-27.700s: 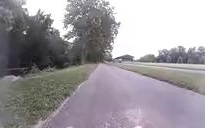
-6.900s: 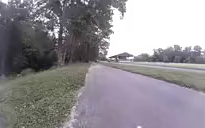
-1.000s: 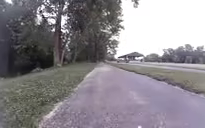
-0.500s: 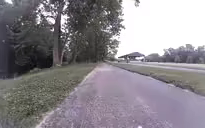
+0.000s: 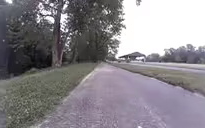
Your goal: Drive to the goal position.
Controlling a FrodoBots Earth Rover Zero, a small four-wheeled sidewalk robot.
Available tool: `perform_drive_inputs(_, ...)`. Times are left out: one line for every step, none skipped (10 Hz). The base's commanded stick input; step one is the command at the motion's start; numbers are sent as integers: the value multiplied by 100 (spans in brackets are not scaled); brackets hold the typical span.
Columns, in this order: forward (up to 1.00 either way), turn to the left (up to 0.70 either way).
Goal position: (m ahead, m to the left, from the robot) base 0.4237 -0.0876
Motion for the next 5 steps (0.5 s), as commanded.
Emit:
perform_drive_inputs(70, 0)
perform_drive_inputs(70, 0)
perform_drive_inputs(70, 0)
perform_drive_inputs(70, 0)
perform_drive_inputs(70, 0)
